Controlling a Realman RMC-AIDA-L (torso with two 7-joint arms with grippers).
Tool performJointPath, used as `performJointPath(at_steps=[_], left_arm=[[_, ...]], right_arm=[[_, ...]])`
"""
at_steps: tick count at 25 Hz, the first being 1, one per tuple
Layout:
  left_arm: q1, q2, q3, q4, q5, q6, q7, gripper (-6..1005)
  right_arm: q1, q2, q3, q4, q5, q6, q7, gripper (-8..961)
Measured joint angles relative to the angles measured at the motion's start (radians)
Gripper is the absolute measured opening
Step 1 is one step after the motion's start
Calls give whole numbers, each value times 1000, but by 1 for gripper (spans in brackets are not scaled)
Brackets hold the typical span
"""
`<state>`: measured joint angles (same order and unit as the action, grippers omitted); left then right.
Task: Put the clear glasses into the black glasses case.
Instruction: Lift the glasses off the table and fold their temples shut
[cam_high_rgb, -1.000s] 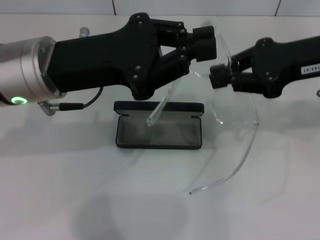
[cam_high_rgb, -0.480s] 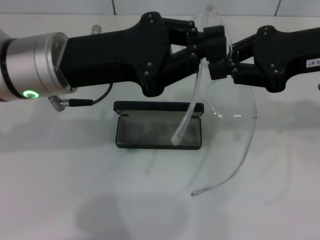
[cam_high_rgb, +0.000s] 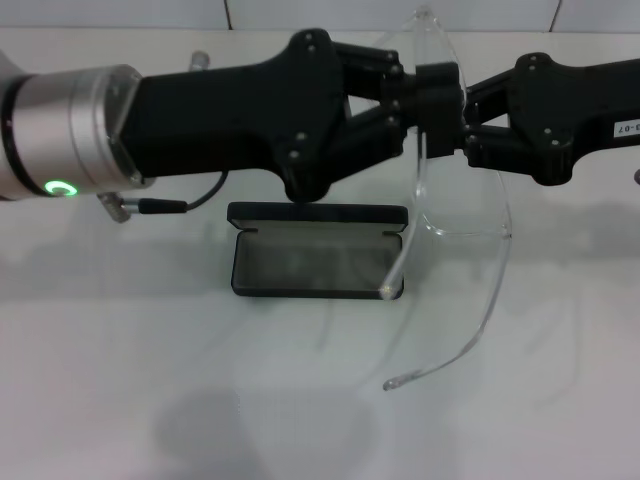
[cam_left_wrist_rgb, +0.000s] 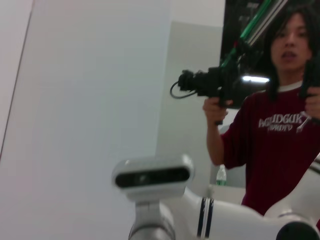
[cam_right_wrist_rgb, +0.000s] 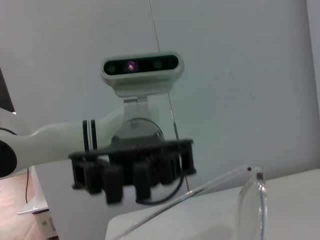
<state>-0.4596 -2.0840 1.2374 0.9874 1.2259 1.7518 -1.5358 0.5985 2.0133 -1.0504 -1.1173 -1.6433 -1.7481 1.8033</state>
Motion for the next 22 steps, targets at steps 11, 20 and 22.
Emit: performJointPath(at_steps=[11,20,22], left_arm=[[2,0,-10,-29,2,8,20,108],[6,0,-20,-47,13,5,46,107],[7,-1,-21,-47,13,4,48,106]], right_arm=[[-11,0,0,3,60,-16,-8,112],[-9,0,0,1,84,-32,-8,112],[-8,0,0,3,88,-35,-9,112]])
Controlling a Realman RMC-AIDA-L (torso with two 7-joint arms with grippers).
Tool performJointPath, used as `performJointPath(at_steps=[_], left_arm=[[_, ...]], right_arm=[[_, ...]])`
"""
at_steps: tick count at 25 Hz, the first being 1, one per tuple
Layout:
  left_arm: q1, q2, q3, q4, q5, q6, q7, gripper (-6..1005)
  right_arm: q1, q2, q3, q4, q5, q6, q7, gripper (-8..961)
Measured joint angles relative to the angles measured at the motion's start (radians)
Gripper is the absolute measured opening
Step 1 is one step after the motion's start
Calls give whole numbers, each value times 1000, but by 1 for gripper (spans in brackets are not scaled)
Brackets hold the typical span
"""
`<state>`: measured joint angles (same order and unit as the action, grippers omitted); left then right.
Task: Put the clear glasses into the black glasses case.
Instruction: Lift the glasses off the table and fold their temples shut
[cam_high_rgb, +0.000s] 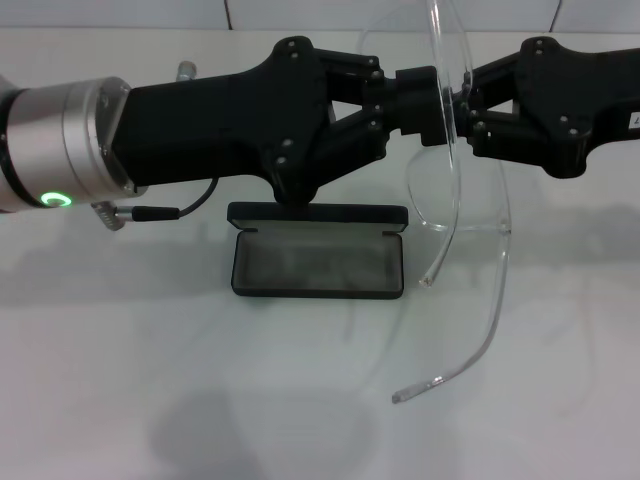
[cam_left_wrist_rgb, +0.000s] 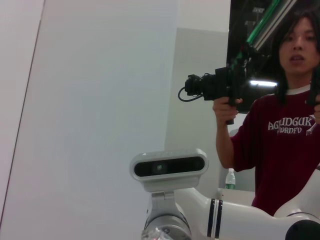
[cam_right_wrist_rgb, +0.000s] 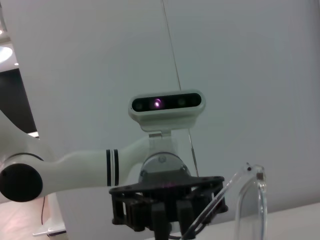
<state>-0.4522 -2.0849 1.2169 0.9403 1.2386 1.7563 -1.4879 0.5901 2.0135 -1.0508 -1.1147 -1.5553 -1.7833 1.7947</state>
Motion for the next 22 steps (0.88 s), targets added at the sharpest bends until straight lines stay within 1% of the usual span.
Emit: performJointPath(at_steps=[8,15,22], left_arm=[[3,-1,-1,-2,-6,-1,10,105],[4,0,-20,3,-26,11,11,104],[-5,-1,-16,-2,-12,5,14,103]], right_arm=[[-1,-1,0,1,5,1,0,113],[-1,-1,0,1,-7,6,0,113],[37,2,-5,48,-7,12,-17,113]])
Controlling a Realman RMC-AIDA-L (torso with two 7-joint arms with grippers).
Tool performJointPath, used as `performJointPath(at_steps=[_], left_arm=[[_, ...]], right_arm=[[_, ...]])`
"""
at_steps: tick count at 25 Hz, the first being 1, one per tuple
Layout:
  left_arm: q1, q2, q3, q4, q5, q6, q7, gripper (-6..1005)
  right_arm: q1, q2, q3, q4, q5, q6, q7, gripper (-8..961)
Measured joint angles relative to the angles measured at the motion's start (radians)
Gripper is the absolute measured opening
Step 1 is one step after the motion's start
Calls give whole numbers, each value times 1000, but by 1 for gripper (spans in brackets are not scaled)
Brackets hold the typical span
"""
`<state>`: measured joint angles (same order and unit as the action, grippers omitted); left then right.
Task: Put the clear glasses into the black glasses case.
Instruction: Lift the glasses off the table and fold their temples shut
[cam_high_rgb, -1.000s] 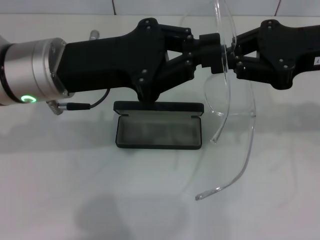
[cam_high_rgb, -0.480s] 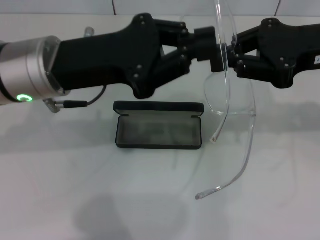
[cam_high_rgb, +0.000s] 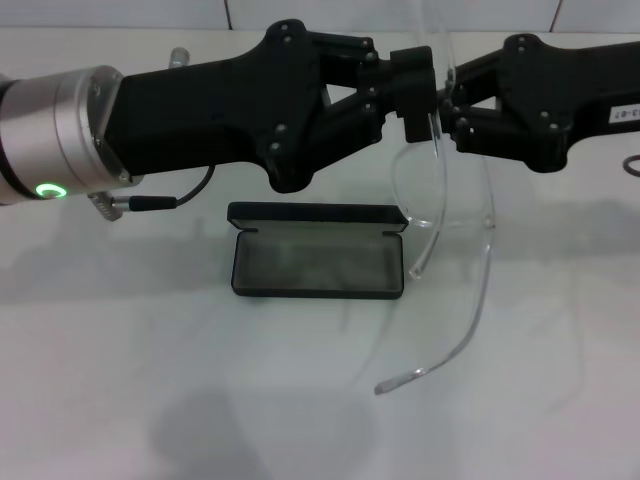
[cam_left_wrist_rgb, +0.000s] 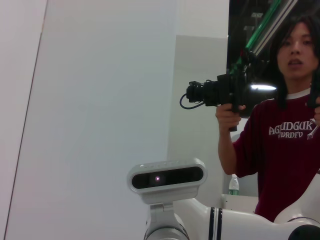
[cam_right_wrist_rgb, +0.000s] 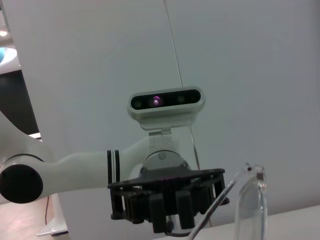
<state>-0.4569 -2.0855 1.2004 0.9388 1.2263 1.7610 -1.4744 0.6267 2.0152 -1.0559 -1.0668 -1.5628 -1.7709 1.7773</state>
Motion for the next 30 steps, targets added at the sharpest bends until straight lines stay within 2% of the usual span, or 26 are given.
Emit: performJointPath(at_steps=[9,23,26,30], left_arm=[[-1,-1,-8,-23,1,-31,0,102],[0,1,-12,-20,-13,-27,9,100],[1,2,-34,-18,-32,21,0,99],[13,5,-94,-21,-49,88,-26,99]], right_arm=[[25,-1,-4,20,0,4,-8,114],[14,-3,5,19,-1,9,-12,114],[-4,-4,34,19,0,12,-26,114],[-34,-8,161,19,18,-13,-43,114]])
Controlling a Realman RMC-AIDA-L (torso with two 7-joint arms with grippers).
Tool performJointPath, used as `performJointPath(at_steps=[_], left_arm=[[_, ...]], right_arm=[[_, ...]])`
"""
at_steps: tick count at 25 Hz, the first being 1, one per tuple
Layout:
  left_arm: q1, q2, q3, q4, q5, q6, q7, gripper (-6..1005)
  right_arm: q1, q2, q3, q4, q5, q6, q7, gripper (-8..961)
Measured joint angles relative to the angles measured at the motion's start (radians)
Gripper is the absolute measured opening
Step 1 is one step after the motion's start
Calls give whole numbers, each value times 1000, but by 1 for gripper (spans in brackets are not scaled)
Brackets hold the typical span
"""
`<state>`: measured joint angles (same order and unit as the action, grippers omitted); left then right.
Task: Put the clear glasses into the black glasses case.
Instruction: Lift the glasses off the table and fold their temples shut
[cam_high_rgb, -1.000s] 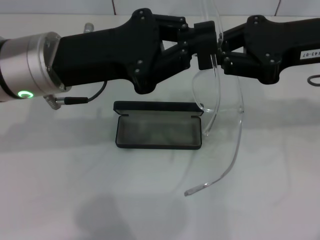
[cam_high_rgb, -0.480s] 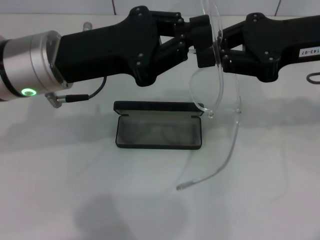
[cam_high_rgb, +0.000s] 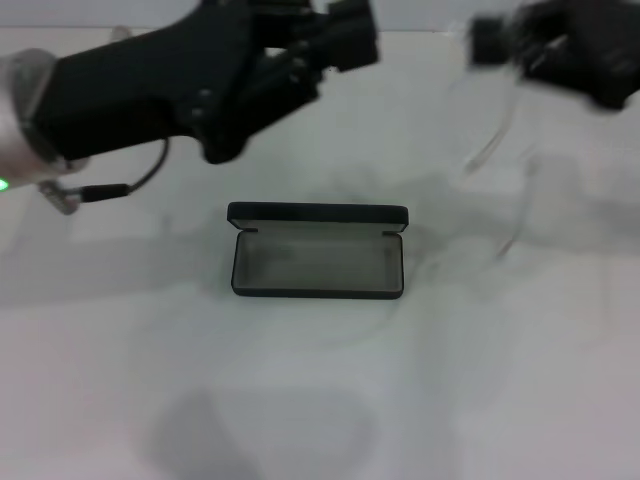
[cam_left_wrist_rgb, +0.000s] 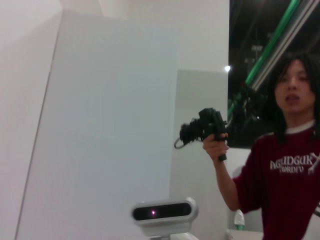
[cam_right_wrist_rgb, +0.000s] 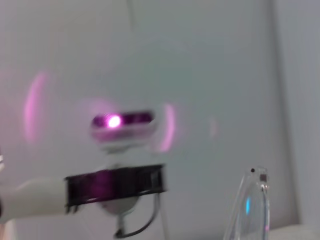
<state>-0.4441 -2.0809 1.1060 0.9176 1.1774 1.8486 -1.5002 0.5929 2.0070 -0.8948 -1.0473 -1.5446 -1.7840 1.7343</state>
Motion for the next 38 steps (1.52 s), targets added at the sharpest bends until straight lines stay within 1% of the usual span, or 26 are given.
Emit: performJointPath(at_steps=[1,2,3,6,8,10,13,15,16,17,20,22,25,26,27,30,31,35,38], left_arm=[[5,1,-16,-1,-1,10,-6,99],[13,2,-25,-3,0,16,-11,99],[13,2,-25,-3,0,16,-11,98],[19,2,-24,-9,13,22,-12,98],[8,1,-19,-30,30,48,-13,98],[-6,0,-9,-52,39,76,-13,97],[-42,-3,55,-89,37,111,-10,97],[-54,-6,109,-96,27,116,-2,97],[-59,-7,141,-96,16,117,6,96],[-63,-8,175,-98,-1,117,17,96],[-79,-8,235,-117,-46,115,53,96],[-87,-9,252,-135,-63,115,69,96],[-91,-10,255,-155,-88,115,97,95],[-91,-10,255,-163,-108,115,112,95],[-89,-10,253,-169,-128,114,125,95],[-82,-9,248,-174,-161,112,146,94],[-79,-8,232,-179,-173,111,154,94],[-70,-10,194,-190,-175,110,156,94],[-73,-10,182,-223,-183,106,157,93]], right_arm=[[-7,-2,30,2,13,-17,-2,114],[-21,-4,122,24,88,-92,-4,114],[-21,-4,122,24,88,-92,-4,114],[-31,-12,223,83,222,-197,-16,115],[-32,-18,257,143,310,-245,-41,115],[-33,-21,269,202,389,-272,-80,115],[-28,-16,268,275,438,-266,-152,115],[-14,-4,259,330,439,-246,-207,115],[-14,-4,259,330,439,-246,-207,115],[7,7,235,386,434,-226,-273,115],[38,9,165,474,431,-183,-375,115],[59,9,106,514,431,-150,-432,115],[79,12,20,539,431,-106,-488,115],[82,14,-30,543,433,-80,-508,115],[82,14,-30,543,433,-80,-508,115],[84,15,-81,544,436,-50,-520,116],[83,15,-89,544,436,-46,-521,116],[82,16,-99,545,433,-42,-525,116],[83,15,-107,546,428,-39,-526,116]])
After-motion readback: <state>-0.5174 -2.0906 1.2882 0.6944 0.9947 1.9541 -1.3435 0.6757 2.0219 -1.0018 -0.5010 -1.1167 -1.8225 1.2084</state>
